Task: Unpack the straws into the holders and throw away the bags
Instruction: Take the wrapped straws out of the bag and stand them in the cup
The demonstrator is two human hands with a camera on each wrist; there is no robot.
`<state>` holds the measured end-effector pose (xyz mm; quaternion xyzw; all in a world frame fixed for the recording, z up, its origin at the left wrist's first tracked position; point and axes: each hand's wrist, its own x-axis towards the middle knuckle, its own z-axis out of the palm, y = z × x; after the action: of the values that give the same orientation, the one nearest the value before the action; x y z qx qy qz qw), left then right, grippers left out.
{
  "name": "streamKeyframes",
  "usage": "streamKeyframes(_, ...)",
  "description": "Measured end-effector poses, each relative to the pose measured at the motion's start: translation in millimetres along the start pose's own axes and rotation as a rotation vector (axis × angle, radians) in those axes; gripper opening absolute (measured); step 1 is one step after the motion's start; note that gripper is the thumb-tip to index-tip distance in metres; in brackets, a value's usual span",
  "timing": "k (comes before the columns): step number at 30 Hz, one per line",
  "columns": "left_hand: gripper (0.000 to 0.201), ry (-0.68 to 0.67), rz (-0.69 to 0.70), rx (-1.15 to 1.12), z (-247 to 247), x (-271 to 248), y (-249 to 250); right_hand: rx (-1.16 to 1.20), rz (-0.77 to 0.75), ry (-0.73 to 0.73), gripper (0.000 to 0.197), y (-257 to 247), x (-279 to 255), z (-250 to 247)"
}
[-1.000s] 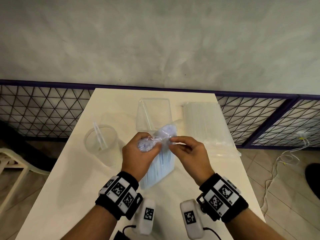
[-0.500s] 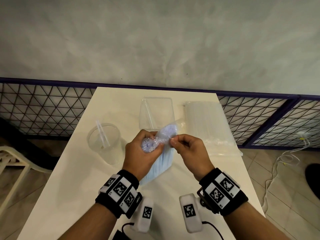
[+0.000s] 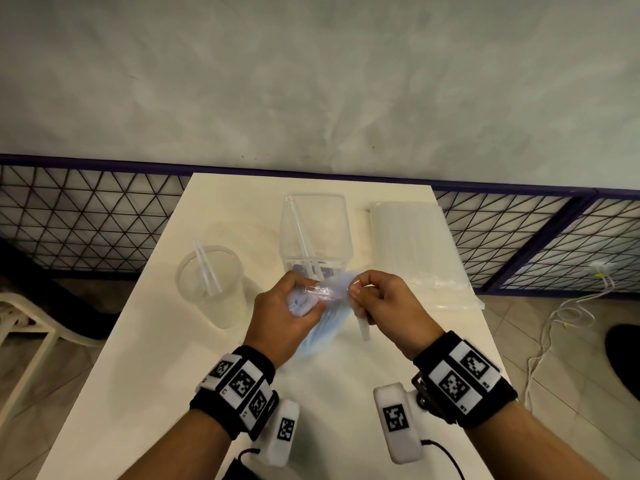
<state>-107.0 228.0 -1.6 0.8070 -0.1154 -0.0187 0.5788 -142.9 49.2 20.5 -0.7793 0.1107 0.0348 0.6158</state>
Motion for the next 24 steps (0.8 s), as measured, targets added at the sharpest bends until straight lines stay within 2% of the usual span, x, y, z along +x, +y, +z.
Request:
streamKeyframes(2, 0.029, -0.044, 0.011, 0.003, -2.0, 1.9, -3.6, 0.129, 0.023, -0.022, 0.021, -7.4, -4.1, -1.4)
streamKeyframes(5, 0.035, -0.129, 0.010, -0.002, -4.2, 3.5, -7.9, 0.495, 0.115, -0.050, 0.018, -22.5, -3.5, -7.9)
streamKeyframes(7, 0.044, -0.163, 0.012, -0.020, -4.1, 1.7, -9.9, 0.653, 0.152, -0.056, 0.015, -31.2, -0.8, -15.9)
streamKeyframes(9, 0.055, -0.176, 0.001, -0.046, -3.0, -0.3, -10.4, 0.654, 0.134, -0.093, 0.024, -34.4, 0.9, -22.9)
streamKeyframes(11, 0.062, -0.187, -0.012, -0.072, -2.0, -1.2, -9.3, 0.551, 0.072, -0.148, 0.039, -30.4, 1.8, -26.2)
streamKeyframes(16, 0.062, -0.193, -0.027, -0.079, -2.5, 0.8, -9.4, 0.288, -0.045, -0.185, 0.052, -19.7, -0.7, -33.7)
streamKeyframes(20, 0.061, -0.187, -0.029, -0.069, -2.1, 1.2, -11.0, 0.546, -0.002, -0.229, 0.062, -26.9, 0.5, -44.4)
streamKeyframes(22, 0.062, -0.197, -0.030, -0.076, 0.1, 0.3, -10.0, 0.670, -0.037, -0.240, 0.062, -29.6, 1.5, -50.1)
streamKeyframes(24, 0.063, -0.205, -0.038, -0.088, 3.4, -0.6, -8.0, 0.677, -0.094, -0.229, 0.057, -29.5, 2.0, -52.5)
